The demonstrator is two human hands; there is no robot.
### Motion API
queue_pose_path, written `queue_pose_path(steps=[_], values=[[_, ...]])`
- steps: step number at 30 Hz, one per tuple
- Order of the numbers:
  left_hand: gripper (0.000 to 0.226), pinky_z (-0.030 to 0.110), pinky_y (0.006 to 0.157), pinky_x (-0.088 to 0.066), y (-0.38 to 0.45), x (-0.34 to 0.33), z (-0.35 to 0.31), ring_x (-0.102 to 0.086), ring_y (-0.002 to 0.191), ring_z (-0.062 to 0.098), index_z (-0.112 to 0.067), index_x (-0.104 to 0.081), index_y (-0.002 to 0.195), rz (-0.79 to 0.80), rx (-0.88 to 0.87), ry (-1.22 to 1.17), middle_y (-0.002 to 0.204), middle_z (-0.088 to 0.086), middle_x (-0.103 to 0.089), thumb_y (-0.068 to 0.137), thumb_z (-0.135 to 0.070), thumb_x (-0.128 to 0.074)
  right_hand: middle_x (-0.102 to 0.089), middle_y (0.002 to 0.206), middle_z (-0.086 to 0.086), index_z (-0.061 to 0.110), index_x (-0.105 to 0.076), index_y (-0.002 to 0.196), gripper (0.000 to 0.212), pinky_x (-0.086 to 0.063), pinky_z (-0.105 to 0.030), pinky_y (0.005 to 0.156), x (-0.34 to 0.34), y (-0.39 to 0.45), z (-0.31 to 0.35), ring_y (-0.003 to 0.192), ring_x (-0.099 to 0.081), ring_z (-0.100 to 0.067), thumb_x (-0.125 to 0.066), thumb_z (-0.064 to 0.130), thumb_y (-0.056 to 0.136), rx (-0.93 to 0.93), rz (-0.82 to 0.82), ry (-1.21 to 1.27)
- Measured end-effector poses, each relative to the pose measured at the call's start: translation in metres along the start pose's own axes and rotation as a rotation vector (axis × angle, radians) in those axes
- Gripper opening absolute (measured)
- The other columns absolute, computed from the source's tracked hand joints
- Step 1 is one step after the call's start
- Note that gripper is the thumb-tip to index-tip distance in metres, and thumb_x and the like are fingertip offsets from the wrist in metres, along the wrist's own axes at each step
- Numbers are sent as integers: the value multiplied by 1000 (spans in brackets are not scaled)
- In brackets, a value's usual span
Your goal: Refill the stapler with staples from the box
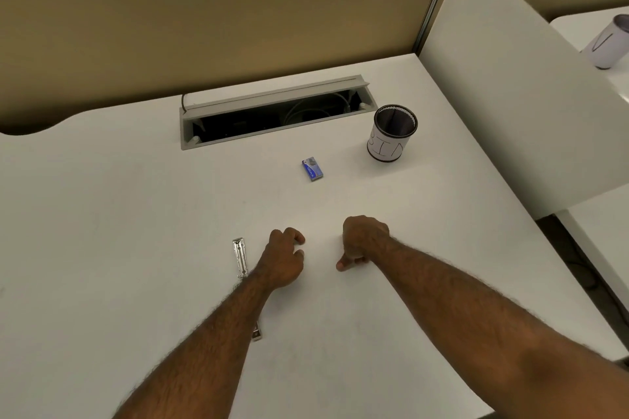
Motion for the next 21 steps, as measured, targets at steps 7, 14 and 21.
queue_pose_path(steps=[7, 14, 21], values=[[24, 23, 87, -39, 0, 2, 2, -52, 98, 16, -13, -55, 109, 21, -2, -69, 101, 2, -38, 86, -9, -54, -73, 85, -7, 12, -69, 90, 15, -47, -25, 66, -7, -23, -58, 72, -65, -16, -75, 19, 79, 261, 197, 1016], [23, 25, 87, -41, 0, 3, 1, -54, 99, 19, -14, -55, 108, 28, 3, -73, 99, 2, -39, 86, -10, -55, -72, 82, -7, 5, -68, 92, 7, -50, -16, 55, -33, -24, -72, 66, -65, -9, -61, 5, 89, 205, 246, 1514], [21, 25, 86, -42, -2, 3, -1, -55, 97, 19, -16, -55, 107, 26, 29, -60, 99, 2, -39, 86, -12, -56, -70, 80, -10, 6, -69, 84, 14, -55, -25, 69, 10, -22, -67, 70, -66, -15, -62, -6, 84, 190, -53, 1523]])
Point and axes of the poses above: each hand's wrist, its own y-axis towards the middle knuckle, its own x-axis out of the back of the hand, z = x × y, the point moved 3 cm from there along y, towards the middle knuckle
